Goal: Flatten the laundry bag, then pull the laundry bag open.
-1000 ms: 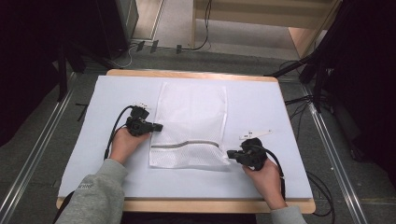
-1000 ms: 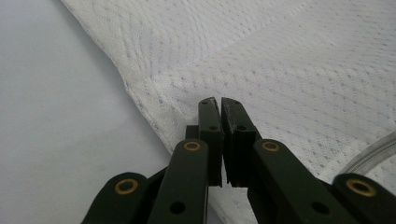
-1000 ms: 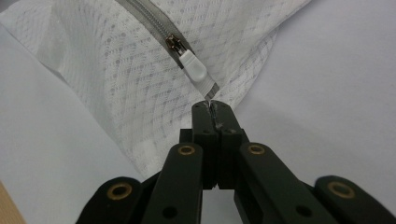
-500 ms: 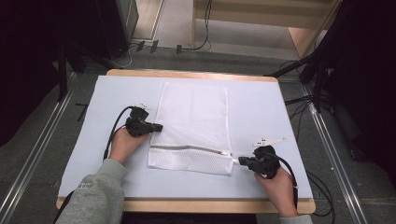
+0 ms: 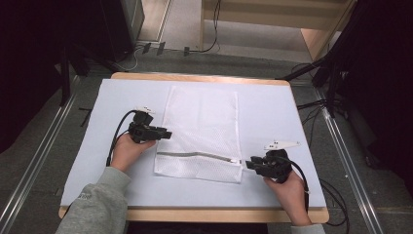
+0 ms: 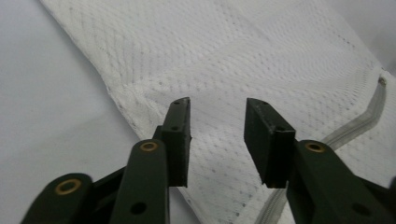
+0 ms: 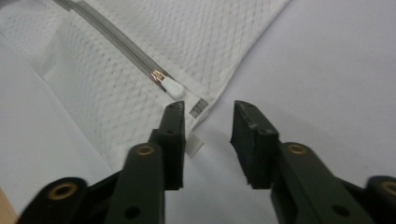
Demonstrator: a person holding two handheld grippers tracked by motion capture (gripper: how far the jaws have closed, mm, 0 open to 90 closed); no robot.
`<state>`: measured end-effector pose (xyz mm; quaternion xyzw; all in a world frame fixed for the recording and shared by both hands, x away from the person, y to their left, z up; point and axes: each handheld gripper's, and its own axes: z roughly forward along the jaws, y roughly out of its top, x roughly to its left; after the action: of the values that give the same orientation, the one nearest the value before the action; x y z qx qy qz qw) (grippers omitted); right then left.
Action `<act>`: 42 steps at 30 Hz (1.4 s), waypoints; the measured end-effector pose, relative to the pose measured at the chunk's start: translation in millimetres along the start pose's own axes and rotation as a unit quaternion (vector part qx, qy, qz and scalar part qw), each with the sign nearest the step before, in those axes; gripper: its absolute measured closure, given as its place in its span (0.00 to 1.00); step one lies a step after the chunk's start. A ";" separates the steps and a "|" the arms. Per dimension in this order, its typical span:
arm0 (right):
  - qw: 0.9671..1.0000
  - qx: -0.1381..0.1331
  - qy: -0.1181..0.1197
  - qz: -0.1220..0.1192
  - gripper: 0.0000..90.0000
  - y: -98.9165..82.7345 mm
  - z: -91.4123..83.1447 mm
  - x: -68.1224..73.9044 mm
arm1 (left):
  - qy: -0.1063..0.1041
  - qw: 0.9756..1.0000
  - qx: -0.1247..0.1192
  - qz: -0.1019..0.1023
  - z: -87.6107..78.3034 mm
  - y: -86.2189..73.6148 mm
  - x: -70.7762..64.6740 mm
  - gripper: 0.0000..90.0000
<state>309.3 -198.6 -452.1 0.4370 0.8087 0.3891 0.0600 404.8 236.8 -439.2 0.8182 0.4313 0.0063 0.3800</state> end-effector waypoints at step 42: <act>1.000 -0.026 0.012 0.002 0.56 11.2 17.6 -1.8 | -0.022 0.997 0.002 0.069 11.5 5.9 -54.2 0.43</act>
<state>325.5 -186.2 -457.1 0.4319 0.7981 0.4156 0.0614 378.8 189.2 -426.5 0.8470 0.3650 0.0133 0.3862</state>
